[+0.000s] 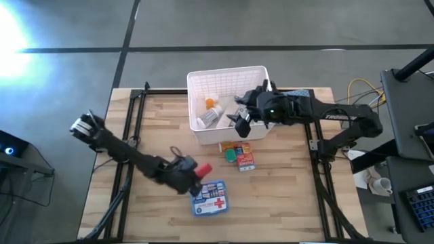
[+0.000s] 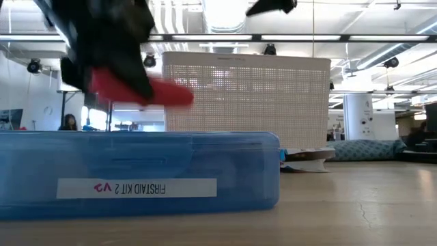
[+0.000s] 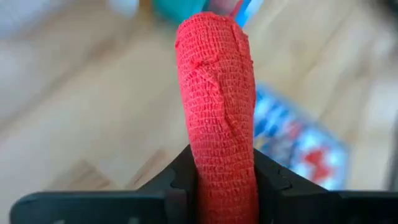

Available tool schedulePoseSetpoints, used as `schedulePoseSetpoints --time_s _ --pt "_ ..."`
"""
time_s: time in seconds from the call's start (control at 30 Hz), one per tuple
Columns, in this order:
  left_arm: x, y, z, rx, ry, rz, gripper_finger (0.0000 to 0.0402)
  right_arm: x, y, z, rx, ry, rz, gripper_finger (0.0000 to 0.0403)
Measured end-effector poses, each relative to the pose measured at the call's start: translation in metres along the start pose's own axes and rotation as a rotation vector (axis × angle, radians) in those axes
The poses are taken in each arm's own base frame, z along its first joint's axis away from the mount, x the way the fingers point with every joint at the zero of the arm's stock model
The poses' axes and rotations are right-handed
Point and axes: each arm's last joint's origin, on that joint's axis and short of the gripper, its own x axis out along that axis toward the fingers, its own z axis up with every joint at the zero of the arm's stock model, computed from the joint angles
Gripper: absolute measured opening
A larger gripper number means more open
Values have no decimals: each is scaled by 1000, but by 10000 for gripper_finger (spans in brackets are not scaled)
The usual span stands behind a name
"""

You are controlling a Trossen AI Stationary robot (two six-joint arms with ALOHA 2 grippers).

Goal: Pick & place medical supplies in basket/bin
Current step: Put the red rolled bandage into the white container, then put the green rolled bandage into the white container

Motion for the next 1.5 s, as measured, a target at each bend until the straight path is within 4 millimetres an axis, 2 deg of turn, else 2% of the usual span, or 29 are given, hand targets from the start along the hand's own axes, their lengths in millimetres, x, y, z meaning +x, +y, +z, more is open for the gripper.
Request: schedulePoseSetpoints --time_s 0.07,0.17,0.3,0.4,0.57,0.7,0.83,0.97,1.13,1.23,1.37,1.5 --pt "-21 -7 6 -10 -133 -23 71 -6 2 6 5 -53 28 327" --pt "-51 -12 31 -44 -394 -35 73 -18 6 15 16 -133 112 327" --pt "-83 -16 78 -8 -656 -112 74 -44 7 24 37 -216 202 327" --pt "-93 -8 116 20 -755 -195 75 -63 6 26 46 -243 234 327" --pt "-81 32 176 20 -722 -225 76 -98 6 27 73 -290 309 327" --pt "-68 55 218 13 -688 -188 83 -110 7 19 82 -248 290 327" --pt "-48 64 247 -3 -569 -37 130 -112 7 6 77 -165 194 327" --pt "-39 58 267 -3 -463 53 198 -112 10 -1 78 -118 184 327" --pt "-46 29 266 141 -254 135 271 -115 15 1 50 -155 217 327" --pt "-58 5 251 235 -126 148 293 -114 15 0 12 -154 209 327" --pt "-73 -30 212 357 19 122 299 -105 13 -17 -22 -31 184 327" --pt "-81 -58 164 372 43 181 299 -95 7 -49 9 210 119 327"
